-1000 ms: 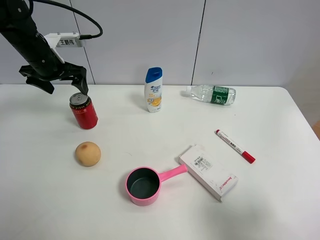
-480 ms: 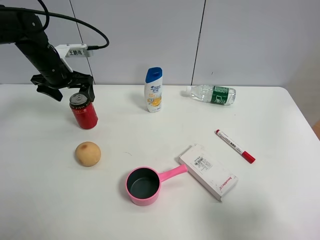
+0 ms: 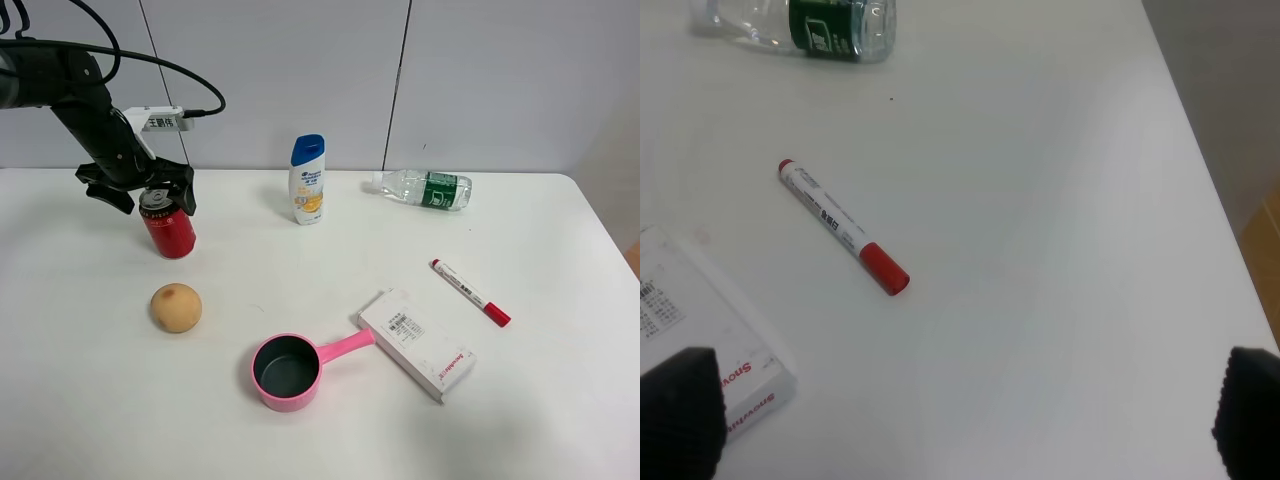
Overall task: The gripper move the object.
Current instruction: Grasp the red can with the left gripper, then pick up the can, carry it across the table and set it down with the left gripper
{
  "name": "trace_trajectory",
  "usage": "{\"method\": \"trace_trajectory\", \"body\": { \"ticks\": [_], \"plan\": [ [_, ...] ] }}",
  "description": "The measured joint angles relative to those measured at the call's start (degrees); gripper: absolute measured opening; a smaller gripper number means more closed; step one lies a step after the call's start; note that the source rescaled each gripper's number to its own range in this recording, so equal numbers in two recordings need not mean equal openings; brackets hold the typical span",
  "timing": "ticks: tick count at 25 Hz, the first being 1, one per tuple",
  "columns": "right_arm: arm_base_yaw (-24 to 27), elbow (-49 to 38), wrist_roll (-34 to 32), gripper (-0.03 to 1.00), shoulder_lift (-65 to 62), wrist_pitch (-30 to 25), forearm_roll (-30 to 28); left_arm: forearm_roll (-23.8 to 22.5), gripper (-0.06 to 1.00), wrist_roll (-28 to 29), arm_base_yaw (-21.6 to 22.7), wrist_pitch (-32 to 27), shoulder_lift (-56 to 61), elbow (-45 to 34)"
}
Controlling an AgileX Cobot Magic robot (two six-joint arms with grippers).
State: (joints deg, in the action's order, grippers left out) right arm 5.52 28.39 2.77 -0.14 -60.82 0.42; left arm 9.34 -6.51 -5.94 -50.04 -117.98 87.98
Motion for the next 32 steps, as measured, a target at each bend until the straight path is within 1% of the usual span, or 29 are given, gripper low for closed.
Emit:
{"method": "trace_trajectory", "body": {
  "ticks": [6, 9, 11, 13, 14, 15, 16, 17, 18, 19, 20, 27, 30, 32],
  "plan": [
    [0.0, 0.0, 0.0, 1.00, 0.0, 0.0, 0.0, 0.1, 1.00, 0.0, 0.0, 2.1, -0.4, 0.0],
    [0.0, 0.0, 0.0, 1.00, 0.0, 0.0, 0.0, 0.1, 1.00, -0.2, 0.0, 2.2, -0.7, 0.0],
    [0.0, 0.0, 0.0, 1.00, 0.0, 0.0, 0.0, 0.1, 0.96, -0.2, 0.0, 2.2, -0.9, 0.0],
    [0.0, 0.0, 0.0, 1.00, 0.0, 0.0, 0.0, 0.1, 0.88, -0.2, 0.0, 2.2, -1.4, 0.0],
    [0.0, 0.0, 0.0, 1.00, 0.0, 0.0, 0.0, 0.1, 0.81, -0.2, 0.0, 2.2, -1.4, 0.0],
    [0.0, 0.0, 0.0, 1.00, 0.0, 0.0, 0.0, 0.1, 0.70, -0.2, 0.0, 2.2, -1.4, 0.0],
    [0.0, 0.0, 0.0, 1.00, 0.0, 0.0, 0.0, 0.1, 0.56, -0.2, 0.0, 2.2, -1.4, 0.0],
    [0.0, 0.0, 0.0, 1.00, 0.0, 0.0, 0.0, 0.1, 0.33, -0.2, 0.0, 2.2, -1.4, 0.0],
    [0.0, 0.0, 0.0, 1.00, 0.0, 0.0, 0.0, 0.5, 0.05, -0.2, 0.0, 2.2, -1.4, 0.0],
    [0.0, 0.0, 0.0, 1.00, 0.0, 0.0, 0.0, 0.4, 0.00, -0.2, 0.0, 2.2, -1.4, 0.0],
    [0.0, 0.0, 0.0, 1.00, 0.0, 0.0, 0.0, 0.4, 0.03, -0.2, -0.1, 2.2, -1.4, 0.0],
    [0.0, 0.0, 0.0, 1.00, 0.0, 0.0, 0.0, 0.3, 0.03, -0.2, -0.1, 1.7, -1.4, 0.1],
    [0.0, 0.0, 0.0, 1.00, 0.0, 0.0, 0.0, 0.3, 0.03, -0.2, -0.1, -0.4, -1.4, 0.9],
    [0.0, 0.0, 0.0, 1.00, 0.0, 0.0, 0.0, 0.6, 0.03, -0.2, -0.3, -2.9, -1.4, 1.9]
  ]
}}
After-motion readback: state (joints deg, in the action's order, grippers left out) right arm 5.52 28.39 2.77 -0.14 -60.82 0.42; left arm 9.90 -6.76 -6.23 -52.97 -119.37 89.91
